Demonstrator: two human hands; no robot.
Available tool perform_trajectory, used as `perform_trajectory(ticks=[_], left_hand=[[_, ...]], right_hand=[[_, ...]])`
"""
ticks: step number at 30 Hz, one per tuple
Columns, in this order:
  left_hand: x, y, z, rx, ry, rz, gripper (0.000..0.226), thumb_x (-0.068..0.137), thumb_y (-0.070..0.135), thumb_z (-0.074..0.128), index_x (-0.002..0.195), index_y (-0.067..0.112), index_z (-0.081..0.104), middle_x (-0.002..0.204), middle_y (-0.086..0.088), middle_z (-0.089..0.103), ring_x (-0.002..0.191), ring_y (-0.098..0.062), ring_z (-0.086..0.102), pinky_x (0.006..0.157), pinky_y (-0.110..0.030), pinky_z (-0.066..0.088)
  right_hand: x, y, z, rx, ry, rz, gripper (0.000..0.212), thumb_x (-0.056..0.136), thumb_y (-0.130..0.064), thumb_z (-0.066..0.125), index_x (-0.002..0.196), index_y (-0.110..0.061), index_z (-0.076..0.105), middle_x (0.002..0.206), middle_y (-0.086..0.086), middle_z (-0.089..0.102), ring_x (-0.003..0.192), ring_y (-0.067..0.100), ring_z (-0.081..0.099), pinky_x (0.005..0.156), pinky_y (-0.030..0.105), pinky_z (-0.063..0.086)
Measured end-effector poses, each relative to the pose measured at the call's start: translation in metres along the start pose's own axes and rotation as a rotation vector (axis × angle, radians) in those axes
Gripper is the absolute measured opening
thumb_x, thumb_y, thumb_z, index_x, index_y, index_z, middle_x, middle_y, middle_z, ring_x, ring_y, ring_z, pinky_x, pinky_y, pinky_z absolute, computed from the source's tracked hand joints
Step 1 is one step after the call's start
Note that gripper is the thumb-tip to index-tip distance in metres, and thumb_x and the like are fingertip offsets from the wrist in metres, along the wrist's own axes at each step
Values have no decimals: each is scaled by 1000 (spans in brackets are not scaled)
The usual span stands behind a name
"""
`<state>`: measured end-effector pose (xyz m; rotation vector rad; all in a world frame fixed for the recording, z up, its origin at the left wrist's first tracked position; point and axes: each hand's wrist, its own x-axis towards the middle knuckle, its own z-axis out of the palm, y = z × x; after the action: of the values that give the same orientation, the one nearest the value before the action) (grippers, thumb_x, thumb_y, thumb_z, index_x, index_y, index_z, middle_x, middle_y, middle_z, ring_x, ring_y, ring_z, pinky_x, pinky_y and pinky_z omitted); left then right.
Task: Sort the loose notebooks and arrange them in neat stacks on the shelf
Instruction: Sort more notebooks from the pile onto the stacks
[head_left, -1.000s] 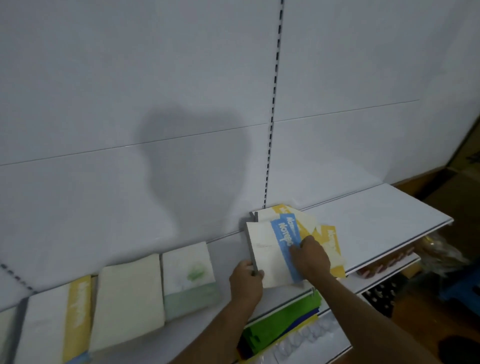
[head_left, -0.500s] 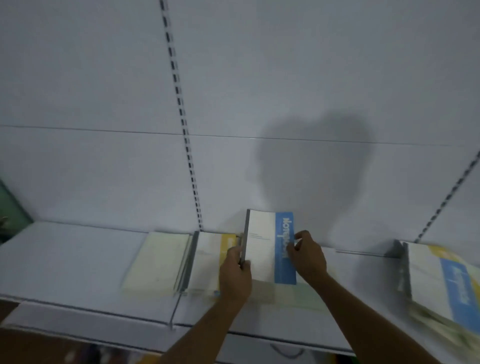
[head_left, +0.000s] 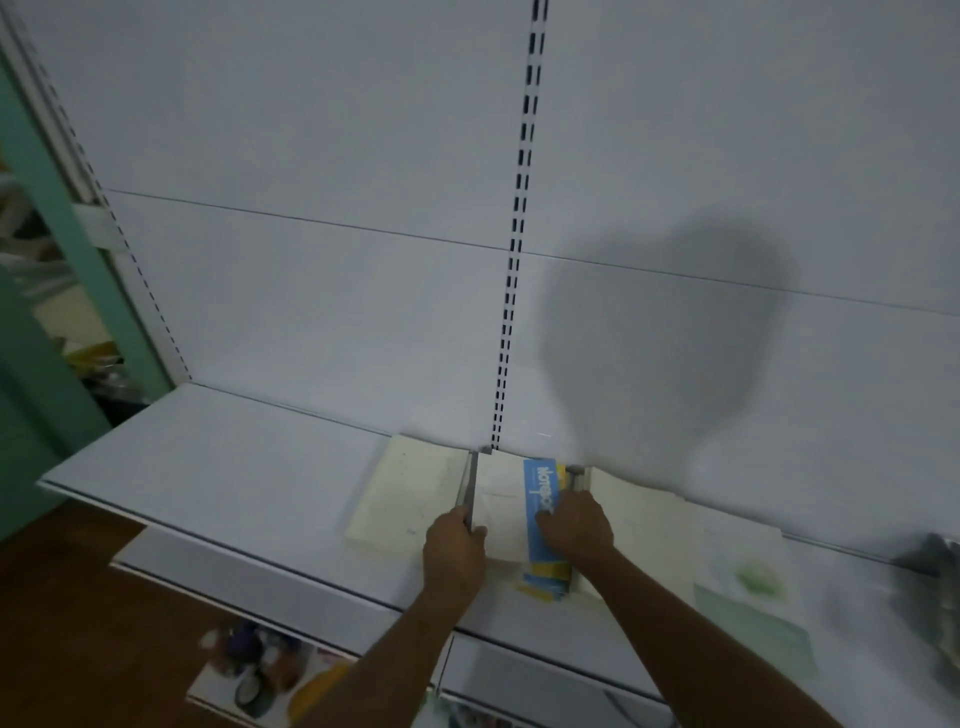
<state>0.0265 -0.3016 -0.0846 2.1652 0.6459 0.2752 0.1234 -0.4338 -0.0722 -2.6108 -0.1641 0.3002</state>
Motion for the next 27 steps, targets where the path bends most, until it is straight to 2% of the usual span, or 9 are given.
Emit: perform_trajectory(ticks=[3,6,10,14,18,20,24,27], left_hand=[[5,-5,5,150,-67,56,44,95,31,53,132,9,48,123,-11,55,117,-22,49,97,-25,38],[6,-9,8,321,-97,77,55,93,41,50,141,15,38,131,-6,52,121,-22,42,96,-29,40],[7,-13,14,384,-118,64,58,92,46,50,140,16,38,133,-3,53,122,-23,41,95,-31,43],[0,0,22,448,-29,33,53,91,43,49,137,19,40,135,-3,47,124,-22,39,93,-35,43],[-13,38,44,311,79,161,34,84,27,61,115,14,59,118,-10,53,112,-27,50,86,-38,48],[-23,67,64,218,35,221,24,83,22,63,105,12,61,111,-10,51,101,-28,55,80,-39,51],[-53,128,113,41,-89,317,13,84,16,63,96,14,59,105,-6,50,82,-25,59,72,-31,47],[-81,168,157,39,-210,367,13,86,21,60,98,18,57,104,-1,50,87,-21,59,74,-31,49]], right_hand=[[0,-4,3,-58,-11,27,38,87,-32,52,112,-5,57,119,14,59,110,30,57,86,31,47],[-1,-4,9,-130,-39,32,37,88,-30,51,113,-5,59,120,13,60,112,29,58,88,31,47],[-4,-5,12,-191,-33,1,34,89,-32,50,113,-9,59,118,8,61,108,25,59,81,27,45],[-8,3,-3,-185,47,-52,31,86,-30,48,108,-11,61,114,8,60,107,25,58,90,31,47],[-8,37,-43,-209,224,-87,29,89,-32,46,110,-16,59,112,5,59,106,24,56,88,31,42],[-9,68,-71,-171,301,-46,26,88,-30,48,108,-18,60,108,3,61,102,22,58,84,30,43],[-21,151,-128,-195,392,93,26,87,-30,47,107,-18,61,103,2,65,95,21,60,79,30,45],[-38,221,-165,-216,412,228,27,89,-31,46,108,-16,59,104,4,66,95,22,61,81,31,48]])
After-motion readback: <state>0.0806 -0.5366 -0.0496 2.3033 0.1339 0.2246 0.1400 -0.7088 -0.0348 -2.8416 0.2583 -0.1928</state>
